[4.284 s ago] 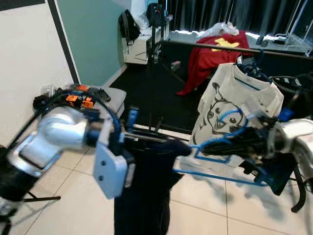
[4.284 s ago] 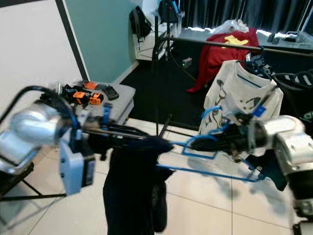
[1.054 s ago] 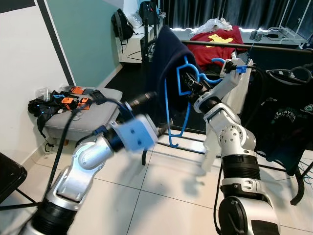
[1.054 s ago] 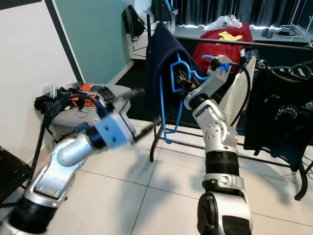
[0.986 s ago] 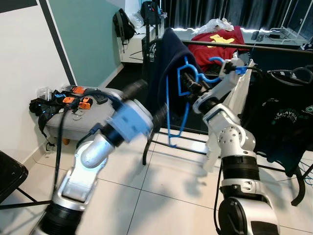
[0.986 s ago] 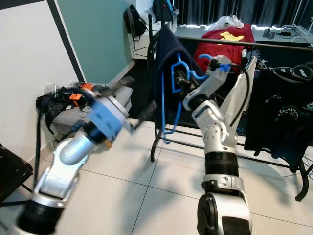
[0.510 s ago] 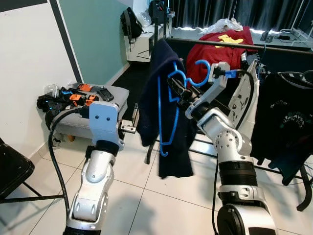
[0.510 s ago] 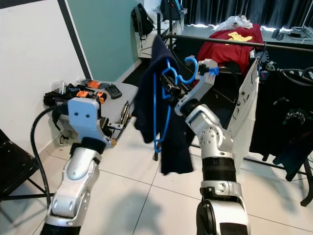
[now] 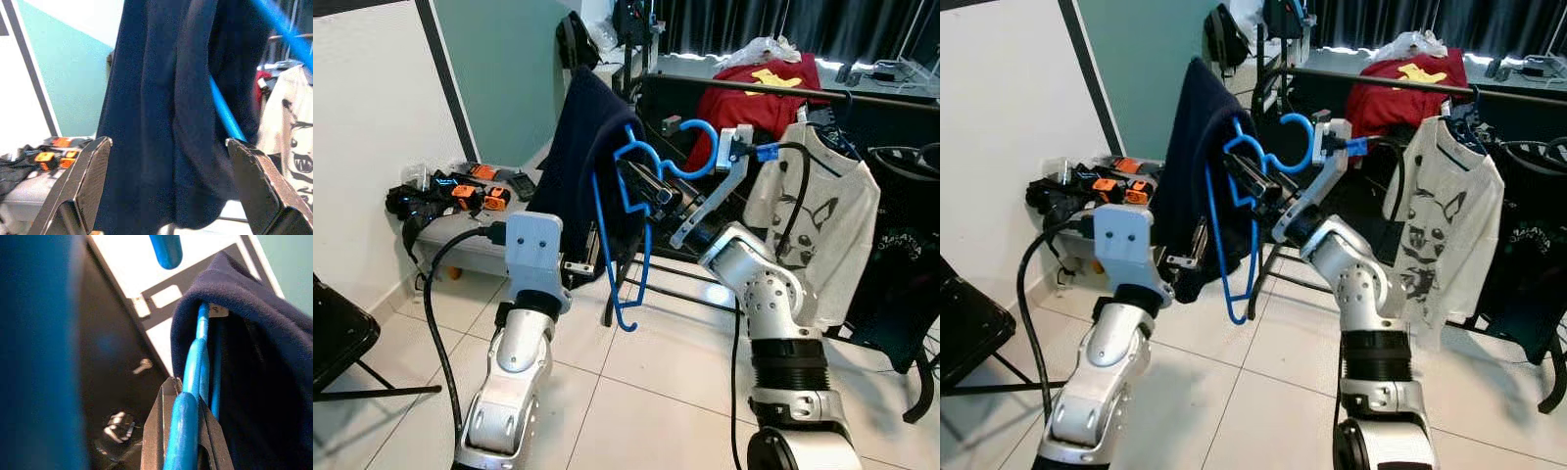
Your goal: Hang hanger
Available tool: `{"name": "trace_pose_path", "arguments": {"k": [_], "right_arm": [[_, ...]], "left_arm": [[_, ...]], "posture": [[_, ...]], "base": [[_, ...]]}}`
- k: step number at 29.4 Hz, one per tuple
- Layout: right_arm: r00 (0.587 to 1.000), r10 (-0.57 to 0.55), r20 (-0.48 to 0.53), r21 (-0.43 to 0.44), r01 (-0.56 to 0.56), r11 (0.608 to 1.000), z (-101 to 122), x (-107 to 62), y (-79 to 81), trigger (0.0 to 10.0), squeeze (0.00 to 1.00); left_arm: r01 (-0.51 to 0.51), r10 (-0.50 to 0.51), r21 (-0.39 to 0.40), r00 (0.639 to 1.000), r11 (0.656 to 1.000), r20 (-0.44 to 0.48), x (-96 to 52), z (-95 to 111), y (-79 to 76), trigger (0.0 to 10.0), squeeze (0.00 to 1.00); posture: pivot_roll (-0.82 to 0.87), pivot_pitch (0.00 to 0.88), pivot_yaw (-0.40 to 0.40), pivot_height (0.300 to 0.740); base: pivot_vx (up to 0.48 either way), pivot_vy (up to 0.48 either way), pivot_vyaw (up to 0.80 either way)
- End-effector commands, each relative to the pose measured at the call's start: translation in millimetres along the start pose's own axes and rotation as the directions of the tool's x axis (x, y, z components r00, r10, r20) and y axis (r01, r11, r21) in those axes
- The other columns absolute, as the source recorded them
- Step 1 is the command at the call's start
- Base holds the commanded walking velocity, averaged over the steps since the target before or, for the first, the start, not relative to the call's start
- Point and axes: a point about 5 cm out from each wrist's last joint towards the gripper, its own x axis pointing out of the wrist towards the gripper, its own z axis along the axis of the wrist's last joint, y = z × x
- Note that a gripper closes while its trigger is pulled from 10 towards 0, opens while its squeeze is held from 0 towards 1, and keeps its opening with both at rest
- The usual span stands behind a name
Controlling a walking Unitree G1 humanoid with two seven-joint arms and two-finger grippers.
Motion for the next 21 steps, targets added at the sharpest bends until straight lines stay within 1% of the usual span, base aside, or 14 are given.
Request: {"name": "trace_pose_path", "arguments": {"k": [1,3,4,5,8,11,16,19,20,21], "right_arm": [[0.994,0.102,0.03,-0.016,-0.101,0.995,8,3.5,16.3,10.0,0.0],[0.994,0.102,0.03,-0.016,-0.101,0.995,8,3.5,16.3,10.0,0.0],[0.992,0.123,0.028,-0.015,-0.123,0.992,8,2.8,20.1,10.0,0.0],[0.99,0.14,0.025,-0.016,-0.14,0.99,9,2.1,23.6,10.0,0.0],[0.988,0.151,0.022,-0.016,-0.151,0.988,9,1.6,25.8,10.0,0.0],[0.986,0.168,0.009,-0.016,-0.168,0.986,8,0.7,29.4,10.0,0.0],[0.985,0.171,0.005,-0.016,-0.171,0.985,8,0.4,30.1,10.0,0.0],[0.985,0.17,-0.017,-0.019,-0.17,0.985,6,-0.8,30.6,10.0,0.0],[0.985,0.17,-0.021,-0.019,-0.17,0.985,5,-0.9,30.7,10.0,0.0],[0.985,0.17,-0.021,-0.019,-0.17,0.985,5,-0.9,30.7,10.0,0.0]], "left_arm": [[-0.021,0.022,0.022,1.0,1.0,-0.022,-0.2,-3,2.6,10.0,0.0],[-0.021,0.022,0.022,1.0,1.0,-0.022,-0.2,-3,2.6,10.0,0.0],[-0.025,0.027,0.048,0.999,0.999,-0.03,0.6,-5,4.7,10.0,0.0],[-0.028,0.03,0.051,0.999,0.998,-0.036,1.7,-6,4.9,10.0,0.0],[-0.026,0.028,0.048,0.999,0.999,-0.036,2.6,-5,4.0,10.0,0.0],[-0.015,0.016,0.02,1.0,1.0,-0.027,3.3,-1,-2.4,10.0,0.0],[-0.012,0.012,0.009,1.0,1.0,-0.026,2.9,0,-4.1,10.0,0.0],[0.018,-0.02,-0.06,0.999,0.998,-0.036,-1.0,3,-13.5,10.0,0.0],[0.031,-0.034,-0.069,0.999,0.997,-0.037,-2.0,3,-17.5,10.0,0.0],[0.031,-0.034,-0.069,0.999,0.997,-0.037,-2.0,3,-17.5,10.0,0.0]], "posture": [[-0.05,0.024,-0.008,0.74],[-0.05,0.024,-0.008,0.74],[-0.05,0.023,-0.007,0.74],[-0.05,0.026,-0.005,0.74],[-0.05,0.025,-0.006,0.74],[-0.05,0.03,-0.008,0.74],[-0.05,0.031,-0.008,0.74],[-0.05,0.037,-0.013,0.74],[-0.04,0.037,-0.015,0.74],[-0.04,0.037,-0.015,0.74]], "base": [[0.0,0.0,0.0],[0.0,0.0,0.0],[0.0,0.0,0.0],[0.0,0.0,0.0],[0.0,0.0,0.0],[0.0,0.0,0.0],[0.0,0.0,0.0],[0.0,0.0,0.0],[0.0,0.0,0.0],[0.0,0.0,0.0]]}}
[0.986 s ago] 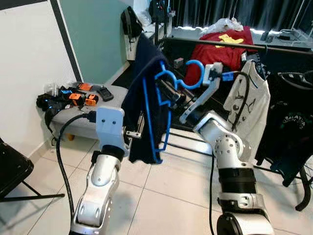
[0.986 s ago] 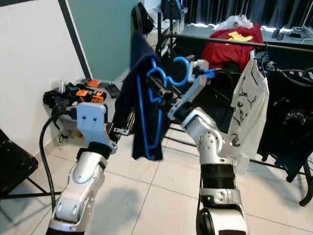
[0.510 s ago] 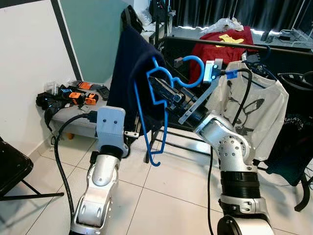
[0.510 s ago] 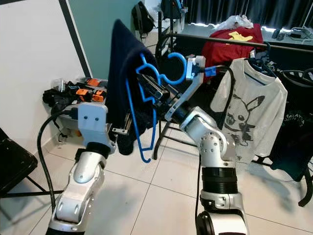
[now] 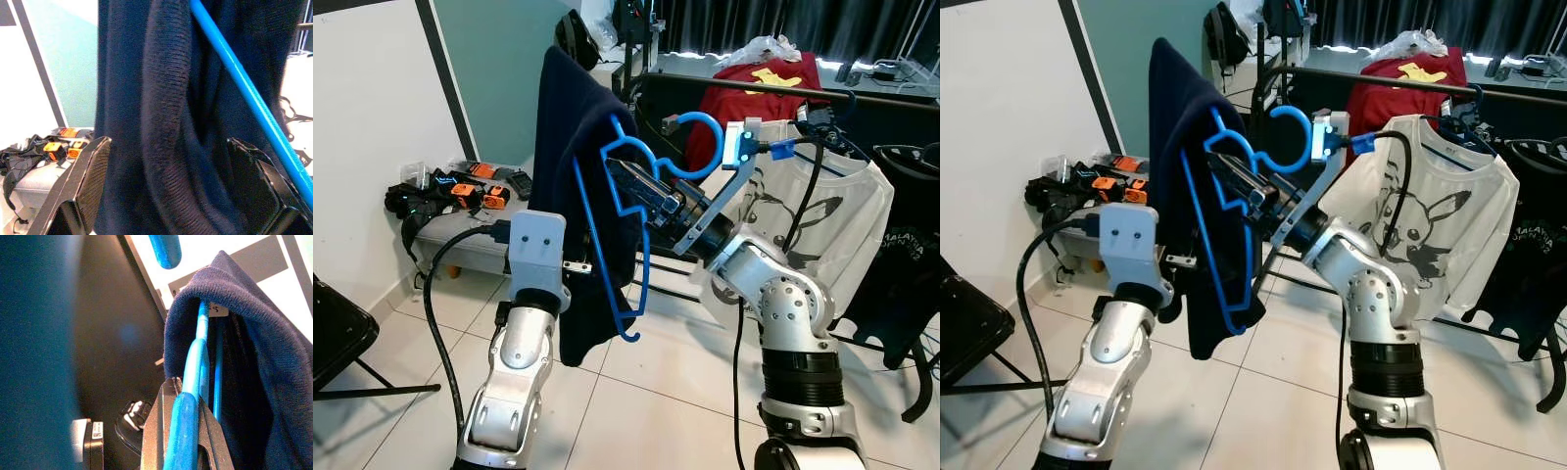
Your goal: Hang hanger
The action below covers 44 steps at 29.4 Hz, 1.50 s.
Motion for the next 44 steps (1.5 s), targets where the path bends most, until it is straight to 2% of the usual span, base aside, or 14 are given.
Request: {"name": "trace_pose_path", "arguments": {"k": [1,3,5,10,16,24,26,27,30,33,35,40,42,44], "right_arm": [[0.997,0.072,0.017,-0.004,-0.072,0.997,3,4.1,11.0,10.0,0.0],[0.997,0.077,0.018,-0.003,-0.077,0.997,4,4.7,12.3,10.0,0.0],[0.996,0.088,0.018,-0.003,-0.088,0.996,5,5.3,15.1,10.0,0.0],[0.995,0.102,0.018,-0.005,-0.102,0.995,7,5.2,18.6,10.0,0.0],[0.997,0.073,0.023,-0.033,-0.072,0.997,14,0.5,14.7,10.0,0.0],[0.999,0.048,0.023,-0.059,-0.046,0.997,20,-3.6,9.0,10.0,0.0],[1.0,0.028,-0.006,-0.097,-0.029,0.995,22,-8.1,4.3,10.0,0.0],[1.0,0.028,-0.006,-0.097,-0.029,0.995,22,-8.1,4.3,10.0,0.0],[0.984,-0.05,-0.17,-0.229,0.009,0.973,14,-23.5,-8.2,10.0,0.0],[0.979,-0.06,-0.197,-0.246,0.01,0.969,12,-26.4,-9.8,10.0,0.0],[0.945,-0.137,-0.296,-0.304,0.042,0.952,3,-39.3,-19.3,10.0,0.0],[0.888,-0.186,-0.421,-0.343,0.034,0.939,-10,-55.3,-24.6,10.0,0.0],[0.802,-0.159,-0.576,-0.344,-0.061,0.937,-29,-74.2,-20.4,10.0,0.0],[0.782,-0.147,-0.606,-0.341,-0.088,0.936,-32,-77.8,-19.0,10.0,0.0]], "left_arm": [[0.031,-0.032,-0.063,0.999,0.997,-0.005,-3.8,2,-14.5,10.0,0.0],[0.035,-0.036,-0.06,0.999,0.998,-0.015,-4.1,0,-16.1,10.0,0.0],[0.024,-0.026,-0.046,0.999,0.999,-0.039,-3.8,-6,-15.4,0.0,0.0],[-0.009,0.008,-0.01,0.998,1.0,-0.059,-2.6,-11,-8.8,0.0,0.0],[-0.104,0.112,0.077,0.989,0.992,-0.102,-6.1,-19,24.5,0.0,0.0],[-0.136,0.152,0.141,0.982,0.981,-0.11,-10.8,-22,43.7,0.0,0.0],[-0.146,0.165,0.198,0.983,0.969,-0.082,-7.5,-17,57.4,0.0,0.0],[-0.146,0.165,0.198,0.983,0.969,-0.082,-7.5,-17,57.4,0.0,0.0],[-0.173,0.18,0.307,0.984,0.936,0.008,4.6,4,84.9,0.0,0.0],[-0.178,0.181,0.322,0.983,0.93,0.023,6.5,8,89.0,0.0,0.0],[-0.194,0.175,0.345,0.981,0.918,0.085,14.8,25,99.6,0.0,0.0],[-0.183,0.134,0.384,0.979,0.905,0.151,25.1,45,105.8,0.0,0.0],[-0.119,0.04,0.445,0.982,0.887,0.183,34.6,58,101.9,0.0,0.0],[-0.099,0.016,0.459,0.983,0.883,0.182,36.0,58,99.7,0.0,0.0]], "posture": [[-0.05,0.037,-0.014,0.74],[-0.05,0.036,-0.014,0.74],[-0.06,0.036,-0.013,0.74],[-0.06,0.036,-0.009,0.74],[-0.06,0.036,-0.009,0.74],[-0.06,0.035,-0.011,0.74],[-0.06,0.034,-0.013,0.74],[-0.06,0.034,-0.013,0.74],[-0.06,0.029,-0.007,0.74],[-0.06,0.029,-0.007,0.74],[-0.06,0.026,-0.004,0.74],[-0.06,0.021,0.002,0.74],[-0.07,0.019,0.013,0.74],[-0.07,0.019,0.013,0.74]], "base": [[0.0,0.0,0.0],[0.0,0.0,0.0],[0.0,0.0,0.0],[0.0,0.0,0.0],[0.0,0.0,0.0],[0.0,0.0,0.0],[0.0,0.0,0.0],[0.0,0.0,0.0],[0.0,0.0,0.0],[0.0,0.0,0.0],[0.0,0.0,0.0],[0.0,0.0,0.0],[0.0,0.0,0.0],[0.0,0.0,0.0]]}}
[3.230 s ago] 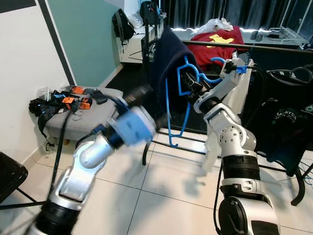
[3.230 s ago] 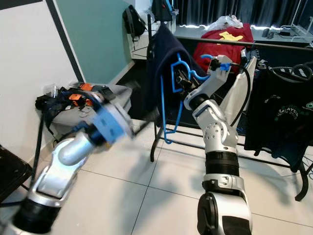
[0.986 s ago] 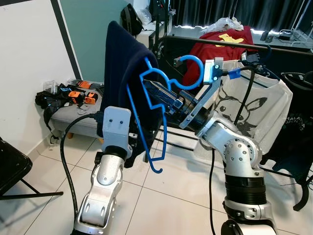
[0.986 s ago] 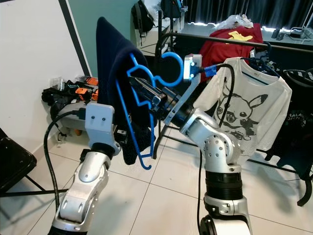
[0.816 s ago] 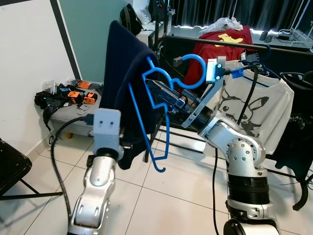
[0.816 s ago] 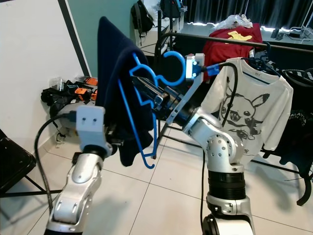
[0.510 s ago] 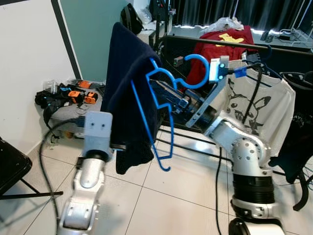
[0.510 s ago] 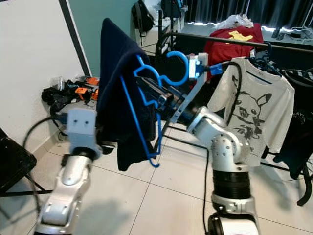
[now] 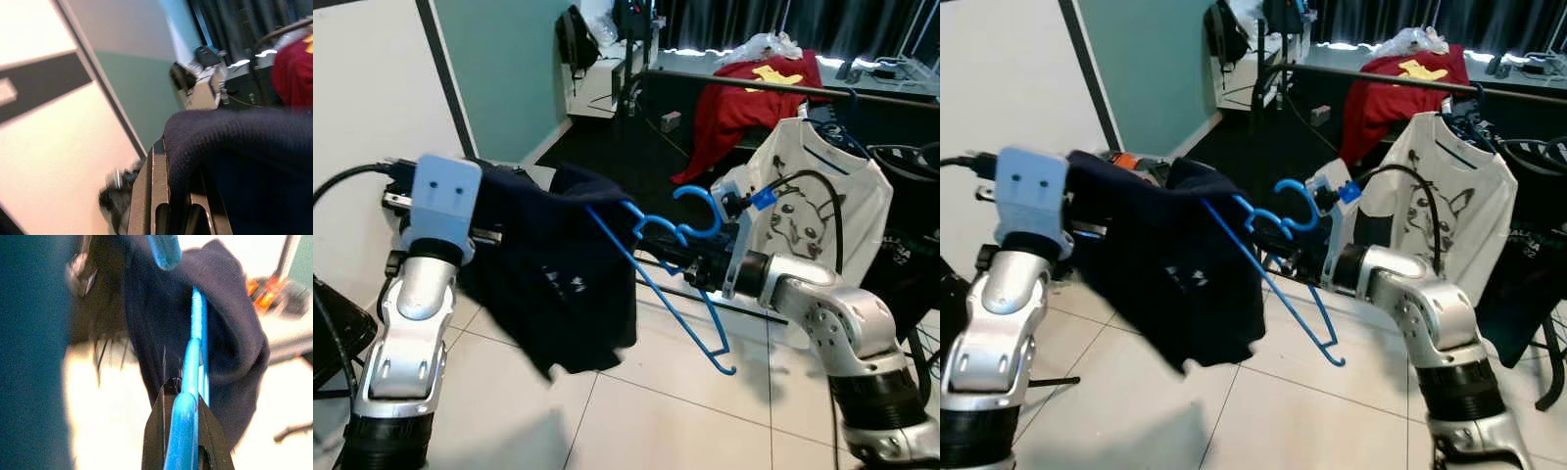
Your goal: Hang hanger
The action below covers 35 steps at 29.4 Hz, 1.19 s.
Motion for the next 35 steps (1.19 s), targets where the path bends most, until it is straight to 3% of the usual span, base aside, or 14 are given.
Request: {"name": "trace_pose_path", "arguments": {"k": [1,9,18,21,24,25,30,33,35], "right_arm": [[0.999,0.045,-0.012,-0.035,-0.045,0.998,1,4.3,7.1,10.0,0.0],[0.991,0.132,-0.036,-0.029,-0.133,0.991,-4,7.0,16.4,10.0,0.0],[0.981,0.195,0.008,-0.037,-0.194,0.98,1,7.8,24.0,10.0,0.0],[0.983,0.181,0.026,-0.039,-0.18,0.983,4,7.8,22.7,10.0,0.0],[0.993,0.106,0.048,-0.043,-0.104,0.994,9,9.6,13.9,10.0,0.0],[0.997,0.028,0.071,-0.036,-0.025,0.999,14,9.6,3.3,10.0,0.0],[0.997,-0.003,0.082,-0.034,0.006,0.999,17,7.1,-2.3,10.0,0.0],[0.997,-0.032,0.068,-0.058,0.036,0.998,20,-7.6,-11.6,10.0,0.0],[0.997,-0.032,0.068,-0.058,0.036,0.998,20,-7.6,-11.6,10.0,0.0]], "left_arm": [[0.019,-0.02,0.025,0.999,1.0,0.041,3.1,6,-1.2,0.0,0.0],[0.172,-0.177,0.063,0.98,0.983,0.093,7.6,17,-19.5,0.0,0.0],[0.194,-0.201,0.099,0.977,0.976,0.067,6.7,12,-21.8,0.0,0.0],[0.192,-0.199,0.104,0.978,0.976,0.061,6.9,10,-21.1,0.0,0.0],[0.196,-0.204,0.111,0.977,0.974,0.066,7.0,11,-22.1,0.0,0.0],[0.21,-0.22,0.125,0.973,0.97,0.067,6.5,10,-25.5,0.0,0.0],[0.22,-0.23,0.137,0.971,0.966,0.063,5.7,9,-27.8,0.0,0.0],[0.227,-0.238,0.167,0.97,0.96,0.046,3.2,4,-28.7,0.0,0.0],[0.227,-0.238,0.167,0.97,0.96,0.046,3.2,4,-28.7,0.0,0.0]], "posture": [[-0.07,0.019,0.013,0.74],[-0.06,0.01,0.019,0.74],[-0.06,0.003,0.019,0.74],[-0.06,0.003,0.019,0.74],[-0.07,0.003,0.017,0.74],[-0.07,0.001,0.013,0.74],[-0.07,0.002,0.014,0.74],[-0.07,0.008,0.013,0.74],[-0.07,0.008,0.013,0.74]], "base": [[0.0,0.0,0.0],[0.0,0.0,0.0],[0.0,0.0,0.0],[0.0,0.0,0.0],[0.0,0.0,0.0],[0.0,0.0,0.0],[0.0,0.0,0.0],[0.0,0.0,0.0],[0.0,0.0,0.0]]}}
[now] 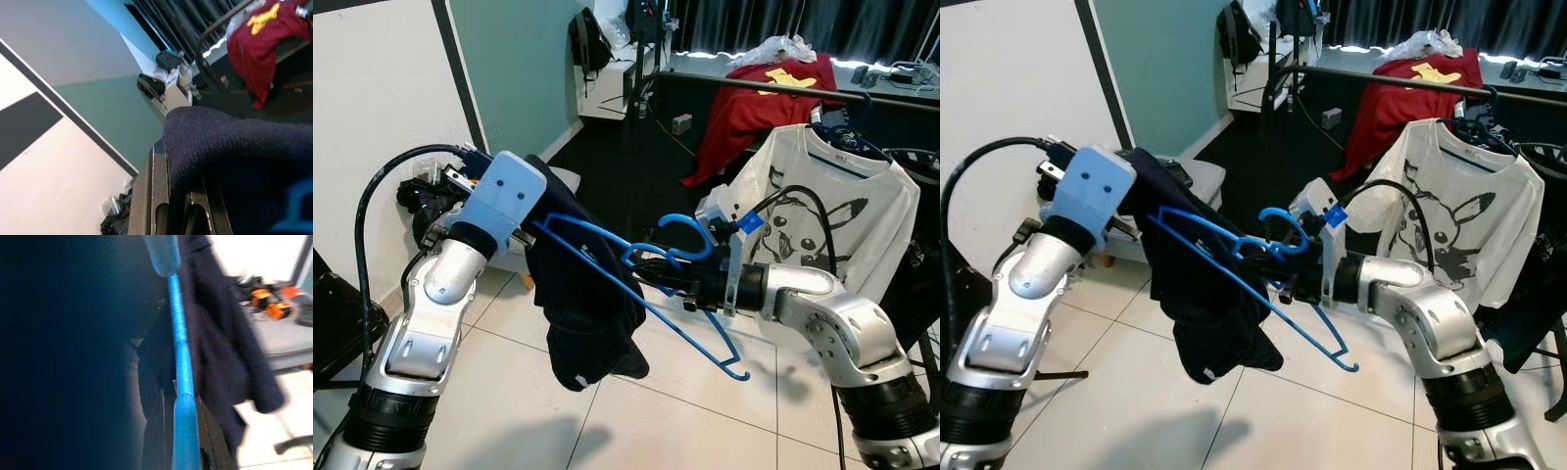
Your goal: Hang hanger
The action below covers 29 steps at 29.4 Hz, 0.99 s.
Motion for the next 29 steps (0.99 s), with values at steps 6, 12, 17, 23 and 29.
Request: {"name": "trace_pose_path", "arguments": {"k": [6,12,17,23,29], "right_arm": [[0.997,0.069,0.024,-0.043,-0.068,0.997,12,-19.6,2.3,10.0,0.0],[0.994,0.086,0.069,-0.037,-0.084,0.996,18,-25.5,2.9,10.0,0.0],[0.993,0.106,0.054,-0.039,-0.104,0.994,16,-27.5,4.4,10.0,0.0],[0.982,0.186,0.009,-0.027,-0.186,0.982,11,-33.4,12.5,10.0,0.0],[0.95,0.25,-0.185,-0.002,-0.255,0.967,-17,-40.2,23.7,10.0,0.0]], "left_arm": [[-0.006,0.006,0.047,1.0,0.999,0.005,-1.7,-2,4.0,0.0,0.0],[0.005,-0.005,0.057,1.0,0.998,-0.001,-2.4,-4,1.7,0.0,0.0],[0.007,-0.007,0.059,1.0,0.998,0.001,-2.2,-4,1.5,0.0,0.0],[0.004,-0.004,0.061,1.0,0.998,0.004,-2.0,-4,1.9,0.0,0.0],[0.001,-0.002,0.063,1.0,0.998,0.005,-1.6,-4,1.7,0.0,0.0]], "posture": [[-0.07,0.014,0.01,0.74],[-0.07,0.018,0.014,0.74],[-0.07,0.018,0.013,0.74],[-0.07,0.018,0.016,0.74],[-0.07,0.018,0.014,0.74]], "base": [[0.0,0.0,0.0],[0.0,0.0,0.0],[0.0,0.0,0.0],[0.0,0.0,0.0],[0.0,0.0,0.0]]}}
